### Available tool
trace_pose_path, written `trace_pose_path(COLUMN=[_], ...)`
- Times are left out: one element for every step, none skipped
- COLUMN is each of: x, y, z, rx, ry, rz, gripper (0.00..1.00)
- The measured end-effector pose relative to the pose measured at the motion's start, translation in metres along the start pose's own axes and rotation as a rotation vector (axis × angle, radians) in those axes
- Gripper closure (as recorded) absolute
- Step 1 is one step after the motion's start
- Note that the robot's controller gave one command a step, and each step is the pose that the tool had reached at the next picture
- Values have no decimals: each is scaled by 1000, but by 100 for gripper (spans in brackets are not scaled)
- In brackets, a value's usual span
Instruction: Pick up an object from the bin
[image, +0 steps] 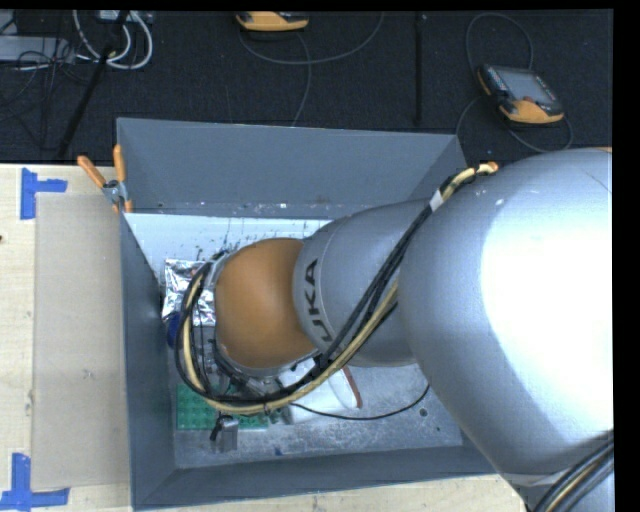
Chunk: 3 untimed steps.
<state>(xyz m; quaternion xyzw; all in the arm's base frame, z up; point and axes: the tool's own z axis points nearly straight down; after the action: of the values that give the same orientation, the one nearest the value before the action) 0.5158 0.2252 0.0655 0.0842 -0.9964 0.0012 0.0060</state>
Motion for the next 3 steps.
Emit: trace_pose_path(x=[2, -2, -4], y=[-1, -17, -10], z=[-35, -34, -2], rx=[-3, -2, -1], ry=[-14, -12, -7], rz=[104, 220, 248], gripper=[0, 0, 0])
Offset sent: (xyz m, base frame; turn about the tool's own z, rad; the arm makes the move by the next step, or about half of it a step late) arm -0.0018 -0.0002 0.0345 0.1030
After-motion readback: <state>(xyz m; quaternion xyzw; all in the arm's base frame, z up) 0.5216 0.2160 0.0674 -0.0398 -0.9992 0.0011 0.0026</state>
